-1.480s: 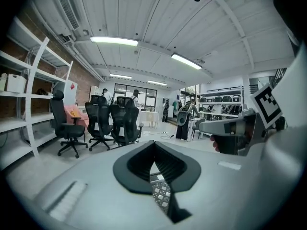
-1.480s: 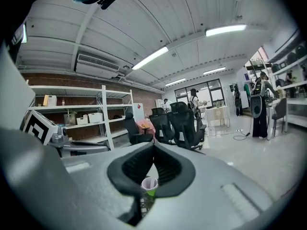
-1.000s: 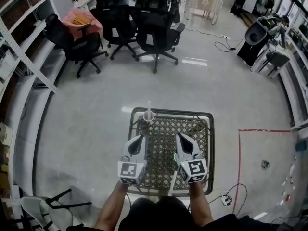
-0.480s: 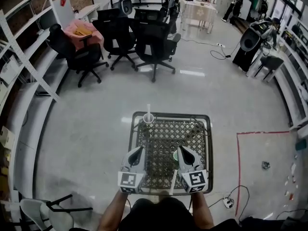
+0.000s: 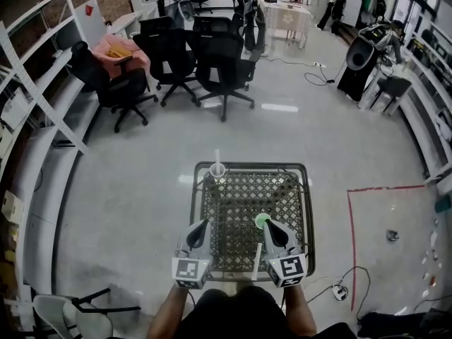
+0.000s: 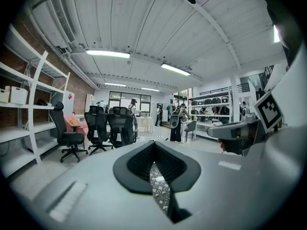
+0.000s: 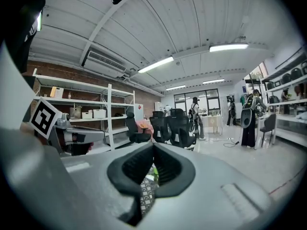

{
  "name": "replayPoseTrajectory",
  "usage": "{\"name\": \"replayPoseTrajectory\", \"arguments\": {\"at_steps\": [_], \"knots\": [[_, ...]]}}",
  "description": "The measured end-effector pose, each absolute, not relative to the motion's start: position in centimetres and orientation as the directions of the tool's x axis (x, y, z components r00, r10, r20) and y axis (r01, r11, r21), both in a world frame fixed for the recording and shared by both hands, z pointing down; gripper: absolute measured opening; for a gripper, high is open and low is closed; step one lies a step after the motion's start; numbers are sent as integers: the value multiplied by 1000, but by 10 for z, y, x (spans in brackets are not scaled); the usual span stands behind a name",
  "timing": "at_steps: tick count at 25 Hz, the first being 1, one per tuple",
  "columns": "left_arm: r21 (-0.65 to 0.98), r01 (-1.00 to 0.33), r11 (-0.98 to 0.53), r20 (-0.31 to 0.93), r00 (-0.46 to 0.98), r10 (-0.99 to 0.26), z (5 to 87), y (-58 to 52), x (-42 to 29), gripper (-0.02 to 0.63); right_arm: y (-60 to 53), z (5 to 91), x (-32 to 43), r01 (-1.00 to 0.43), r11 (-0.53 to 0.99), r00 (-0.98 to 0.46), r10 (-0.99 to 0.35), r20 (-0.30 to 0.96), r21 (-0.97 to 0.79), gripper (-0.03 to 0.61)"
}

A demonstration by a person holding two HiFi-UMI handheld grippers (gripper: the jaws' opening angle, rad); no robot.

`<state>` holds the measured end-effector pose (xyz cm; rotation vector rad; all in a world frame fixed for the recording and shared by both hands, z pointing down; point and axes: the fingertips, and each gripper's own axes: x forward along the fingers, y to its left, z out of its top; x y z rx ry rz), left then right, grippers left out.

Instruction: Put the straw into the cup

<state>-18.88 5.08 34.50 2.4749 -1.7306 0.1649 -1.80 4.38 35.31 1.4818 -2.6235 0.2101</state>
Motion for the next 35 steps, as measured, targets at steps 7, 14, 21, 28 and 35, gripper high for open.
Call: {"name": "replayPoseTrajectory", "arguments": {"at_steps": [7,14,21,28,35], "knots": [[52,-940,-336,151,340,-928,341,51,-190,6,46,350,-18,-859,507,-511,-842,173,-68,3],[48,-928,-370,136,373,-918,343,66,-186,8,63,358,-20,-862,501,-505,-843,186,-73,3],[78,-897,-435,147,442,-885,352,85,-161,8,91,364,-3,-885,461,-464,-858,221,-68,3],[125,-857,-501,177,516,-838,370,94,-124,8,108,377,33,-921,383,-386,-885,261,-64,3],[163,-840,-517,242,542,-805,406,106,-80,7,120,411,74,-932,351,-359,-874,327,-87,3]]}}
